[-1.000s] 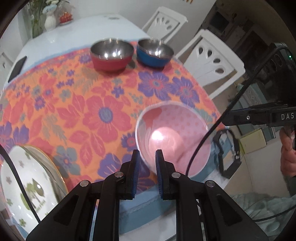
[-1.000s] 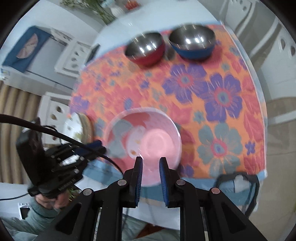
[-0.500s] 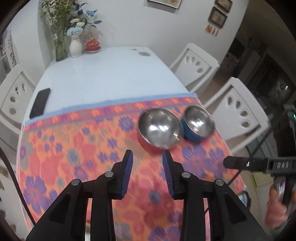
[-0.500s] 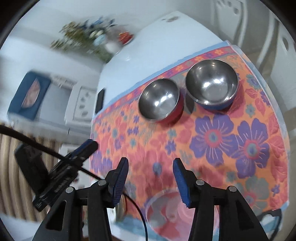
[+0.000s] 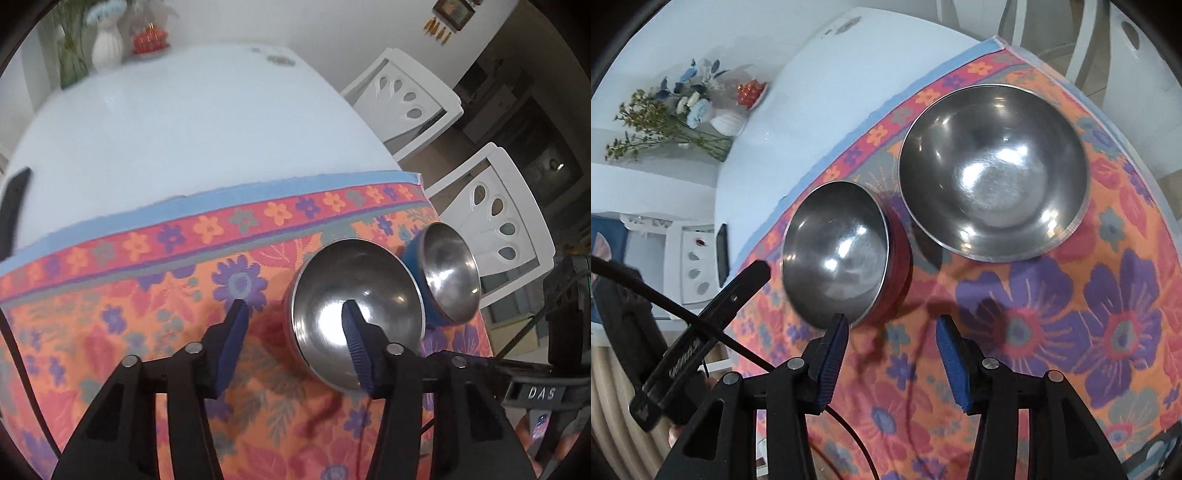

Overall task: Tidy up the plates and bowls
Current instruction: 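Move both grippers to the red steel bowl and grasp its rim, then lift the red steel bowl with both grippers and carry it toward the pink bowl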

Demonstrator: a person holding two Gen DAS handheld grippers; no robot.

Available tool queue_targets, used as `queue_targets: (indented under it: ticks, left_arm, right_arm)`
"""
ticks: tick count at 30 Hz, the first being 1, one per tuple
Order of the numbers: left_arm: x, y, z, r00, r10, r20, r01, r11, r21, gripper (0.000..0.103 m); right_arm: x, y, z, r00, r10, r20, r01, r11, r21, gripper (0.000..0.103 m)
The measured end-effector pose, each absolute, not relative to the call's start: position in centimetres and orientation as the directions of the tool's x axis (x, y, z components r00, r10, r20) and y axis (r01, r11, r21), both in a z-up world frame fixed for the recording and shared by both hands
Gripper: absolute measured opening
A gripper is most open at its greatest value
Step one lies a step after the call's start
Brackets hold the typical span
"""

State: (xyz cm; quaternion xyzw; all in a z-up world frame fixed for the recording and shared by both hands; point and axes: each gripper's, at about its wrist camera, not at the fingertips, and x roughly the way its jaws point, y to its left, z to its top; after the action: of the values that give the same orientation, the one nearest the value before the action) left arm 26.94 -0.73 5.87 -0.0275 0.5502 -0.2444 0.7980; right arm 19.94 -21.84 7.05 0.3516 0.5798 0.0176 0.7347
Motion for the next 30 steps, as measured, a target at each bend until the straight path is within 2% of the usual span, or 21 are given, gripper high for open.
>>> queue_targets:
  ticks: [1, 6, 18, 20, 22, 26, 30]
  left_arm:
    - [27.4, -0.8, 5.2, 0.259, -0.436, -0.862, 0.359, 0.872, -0.332, 0.039]
    - [28.6, -1.3, 2.8, 0.211, -0.471, -0.857, 0.354, 0.854, -0.382, 0.03]
    - [29.0, -1.5, 0.9, 0.179, -0.496, -0.85, 0.348, 0.84, -0.417, 0.027]
    - [29.0, -1.5, 0.7, 0.176, -0.5, -0.848, 0.346, 0.838, -0.422, 0.022]
    - [28.8, -1.6, 0.8, 0.174, -0.511, -0.842, 0.357, 0.829, -0.43, 0.014]
    - [27.9, -1.7, 1.7, 0.2, -0.501, -0.842, 0.394, 0.828, -0.399, 0.014]
    - [26.7, -0.6, 3.4, 0.219, -0.513, -0.83, 0.374, 0.83, -0.414, 0.014]
  right_arm:
    - [20.4, -21.8, 6.7, 0.323, 0.432, -0.842, 0.382, 0.755, 0.533, 0.048]
    - [22.0, -21.4, 5.2, 0.296, 0.425, -0.855, 0.373, 0.773, 0.513, 0.048]
    - [23.3, -20.8, 3.7, 0.275, 0.399, -0.875, 0.356, 0.803, 0.478, 0.039]
    - [23.4, -20.7, 3.6, 0.274, 0.396, -0.877, 0.353, 0.807, 0.474, 0.036]
    - [23.5, -20.5, 3.8, 0.28, 0.396, -0.874, 0.339, 0.811, 0.476, 0.026]
    - [23.1, -19.8, 4.7, 0.289, 0.35, -0.891, 0.303, 0.849, 0.432, 0.024]
    - [22.1, -19.7, 6.5, 0.302, 0.371, -0.878, 0.282, 0.845, 0.454, 0.024]
